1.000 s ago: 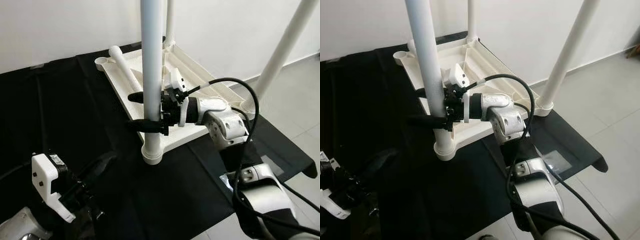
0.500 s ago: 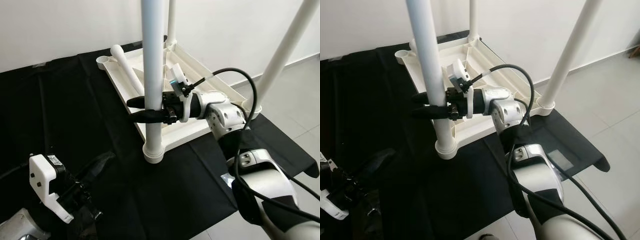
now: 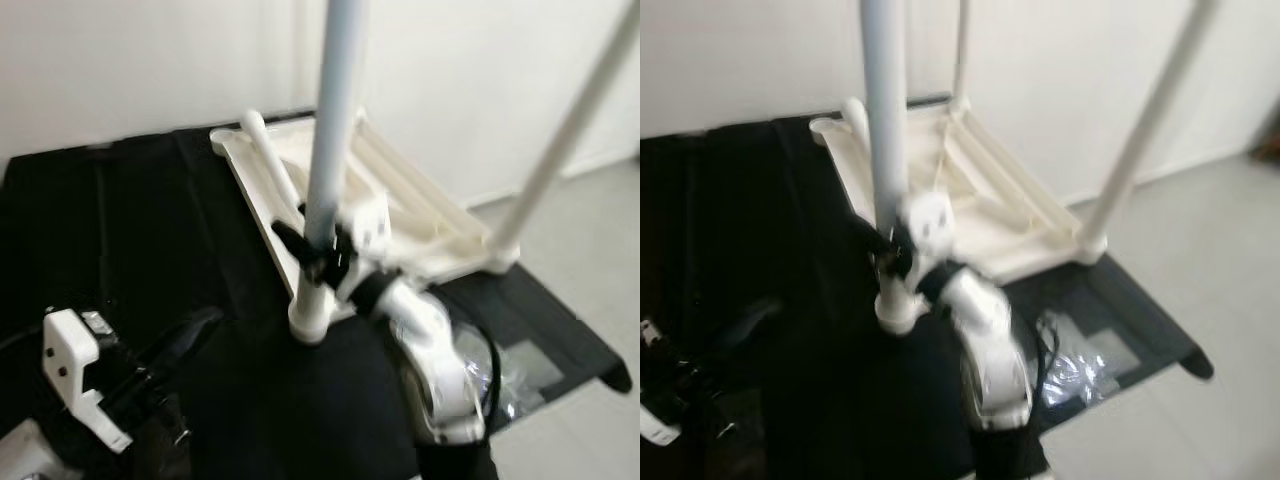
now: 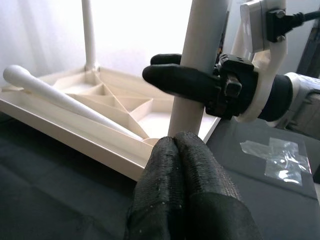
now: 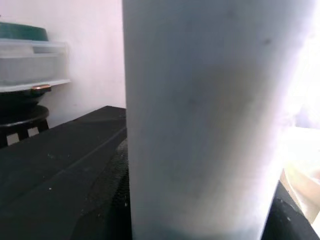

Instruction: Building children table

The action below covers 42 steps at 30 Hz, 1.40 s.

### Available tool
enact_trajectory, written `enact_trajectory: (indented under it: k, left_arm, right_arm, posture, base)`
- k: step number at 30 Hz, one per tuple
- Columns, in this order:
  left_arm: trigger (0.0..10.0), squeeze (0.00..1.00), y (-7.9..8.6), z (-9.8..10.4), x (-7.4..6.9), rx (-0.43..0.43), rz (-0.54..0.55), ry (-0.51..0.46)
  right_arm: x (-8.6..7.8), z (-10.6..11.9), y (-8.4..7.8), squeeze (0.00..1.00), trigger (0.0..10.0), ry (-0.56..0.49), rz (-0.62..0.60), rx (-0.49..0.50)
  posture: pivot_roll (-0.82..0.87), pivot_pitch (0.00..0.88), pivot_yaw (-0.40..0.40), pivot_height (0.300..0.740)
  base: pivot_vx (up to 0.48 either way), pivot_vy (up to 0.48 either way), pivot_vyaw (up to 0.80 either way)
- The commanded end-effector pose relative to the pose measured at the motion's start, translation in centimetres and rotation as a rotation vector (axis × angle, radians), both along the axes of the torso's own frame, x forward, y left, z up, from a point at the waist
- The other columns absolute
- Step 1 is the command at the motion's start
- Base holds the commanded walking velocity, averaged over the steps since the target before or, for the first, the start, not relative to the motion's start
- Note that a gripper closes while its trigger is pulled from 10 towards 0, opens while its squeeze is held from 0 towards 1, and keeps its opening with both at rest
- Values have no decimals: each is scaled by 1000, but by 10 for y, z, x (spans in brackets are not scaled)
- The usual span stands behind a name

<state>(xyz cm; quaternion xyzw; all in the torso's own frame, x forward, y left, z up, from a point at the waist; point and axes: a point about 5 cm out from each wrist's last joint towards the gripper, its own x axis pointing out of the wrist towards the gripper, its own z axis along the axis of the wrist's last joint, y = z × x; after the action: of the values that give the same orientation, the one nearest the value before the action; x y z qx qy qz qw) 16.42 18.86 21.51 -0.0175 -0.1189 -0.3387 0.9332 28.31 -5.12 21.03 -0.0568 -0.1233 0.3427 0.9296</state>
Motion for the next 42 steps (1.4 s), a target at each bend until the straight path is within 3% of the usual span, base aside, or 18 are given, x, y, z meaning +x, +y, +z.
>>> enact_trajectory:
  k: [1,7,8,9,10,12,18,21,22,23,24,27,31,36,37,38,39,42]
  left_arm:
    - [10000,0,1,-2,3,9,-11,13]
    - [10000,0,0,-1,5,7,-15,3]
    - [10000,0,0,-1,5,8,-14,1]
    - [10000,0,0,0,5,9,-13,0]
    - [10000,0,0,0,5,9,-13,0]
    - [10000,0,1,0,6,11,-13,-2]
    - [10000,0,0,1,6,12,-16,-5]
    - [10000,0,0,1,4,13,-10,-4]
    - [10000,0,0,1,3,14,-8,-3]
    - [10000,0,0,1,2,14,-8,-2]
    - [10000,0,0,1,2,14,-8,-1]
    - [10000,0,0,1,1,13,-8,-1]
    - [10000,0,-1,0,-2,15,-7,9]
    - [10000,0,-1,1,-5,17,-2,13]
    - [10000,0,0,1,-5,18,1,16]
    - [10000,0,0,1,-6,18,2,17]
    - [10000,0,0,1,-6,17,2,18]
    - [10000,0,0,1,-6,17,2,18]
  right_arm:
    - [8,-47,-6,0,0,177,-29,-174]
    - [26,-43,-9,0,0,181,-18,-163]
    - [29,-38,-10,0,3647,177,-30,-167]
    - [34,-30,-12,0,10000,159,-9,-175]
    - [34,-30,-12,0,10000,159,-9,-175]
    - [39,-6,-11,1000,10000,159,124,-108]
    - [42,21,-16,1000,10000,104,350,-101]
    - [46,43,-30,1000,10000,18,595,-241]
    - [48,46,-35,490,10000,18,655,-289]
    - [49,47,-37,490,10000,24,689,-314]
    - [51,48,-39,0,10000,23,721,-344]
    - [52,49,-41,0,10000,22,742,-363]
    - [53,50,-47,0,10000,91,905,-437]
    - [55,56,-46,0,10000,91,962,-428]
    - [58,60,-45,0,1804,82,984,-414]
    - [59,62,-44,0,1804,76,997,-404]
    - [61,63,-43,0,0,70,1006,-410]
    - [62,63,-43,0,0,67,1011,-416]
  posture:
    - [-44,190,6,740]
    - [-39,178,-1,740]
    - [-37,174,0,740]
    - [-33,175,6,740]
    - [-33,175,6,740]
    - [-26,173,7,740]
    - [-2,171,0,740]
    - [9,173,-3,740]
    - [11,175,-4,740]
    - [11,176,-4,740]
    - [16,178,-5,740]
    - [16,178,-5,740]
    - [41,190,-10,740]
    - [43,194,-9,740]
    - [46,197,-10,740]
    - [47,198,-10,740]
    - [48,201,-13,740]
    - [48,201,-13,740]
  base:
    - [0,0,0]
    - [0,0,0]
    - [0,0,0]
    - [0,0,0]
    - [0,0,0]
    - [0,0,0]
    - [0,0,0]
    - [0,0,0]
    - [0,0,0]
    - [0,0,0]
    - [0,0,0]
    - [0,0,0]
    - [0,0,0]
    - [0,0,0]
    - [0,0,0]
    - [0,0,0]
    - [0,0,0]
    - [0,0,0]
